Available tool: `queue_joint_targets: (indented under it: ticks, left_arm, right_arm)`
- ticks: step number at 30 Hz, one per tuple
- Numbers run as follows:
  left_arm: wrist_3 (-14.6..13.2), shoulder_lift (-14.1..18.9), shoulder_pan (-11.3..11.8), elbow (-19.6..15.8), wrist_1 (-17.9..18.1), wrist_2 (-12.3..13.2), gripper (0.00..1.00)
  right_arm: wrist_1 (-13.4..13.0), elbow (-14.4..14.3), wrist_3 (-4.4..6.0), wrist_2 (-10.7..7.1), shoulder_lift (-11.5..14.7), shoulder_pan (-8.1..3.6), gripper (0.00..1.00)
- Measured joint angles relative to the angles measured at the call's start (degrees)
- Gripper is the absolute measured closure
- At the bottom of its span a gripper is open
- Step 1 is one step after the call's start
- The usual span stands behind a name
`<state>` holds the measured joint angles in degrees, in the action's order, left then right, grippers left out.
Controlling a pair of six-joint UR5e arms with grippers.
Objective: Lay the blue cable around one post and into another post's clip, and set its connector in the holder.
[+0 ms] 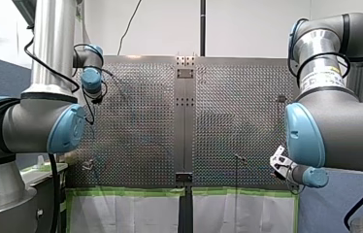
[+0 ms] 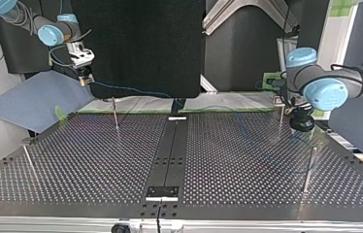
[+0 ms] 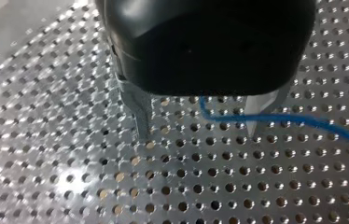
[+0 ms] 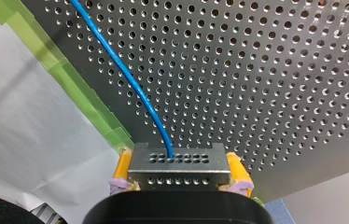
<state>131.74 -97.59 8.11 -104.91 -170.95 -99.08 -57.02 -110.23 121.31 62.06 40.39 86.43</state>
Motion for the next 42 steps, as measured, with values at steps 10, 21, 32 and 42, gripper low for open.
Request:
queue_joint_targets:
  ticks: [10, 21, 32, 42]
  left_arm:
    - [-5.5, 1.7, -0.9, 0.0, -0.3, -0.5, 0.00]
    - [-11.6, 3.1, -1.6, -0.4, -2.0, -1.8, 0.00]
    - [-17.7, 8.7, -1.9, -4.6, -2.8, -2.2, 0.00]
    - [-22.0, 14.8, -1.5, -4.2, -8.1, -3.9, 0.00]
  right_arm:
    - [0.0, 0.0, 0.00, 0.00, 0.0, 0.06, 1.00]
    - [0.1, 0.0, 0.00, 0.01, 0.0, 0.06, 1.00]
    - [0.1, 0.0, 0.00, 0.00, 0.0, 0.16, 1.00]
    - [0.1, 0.0, 0.00, 0.08, 0.0, 0.37, 1.00]
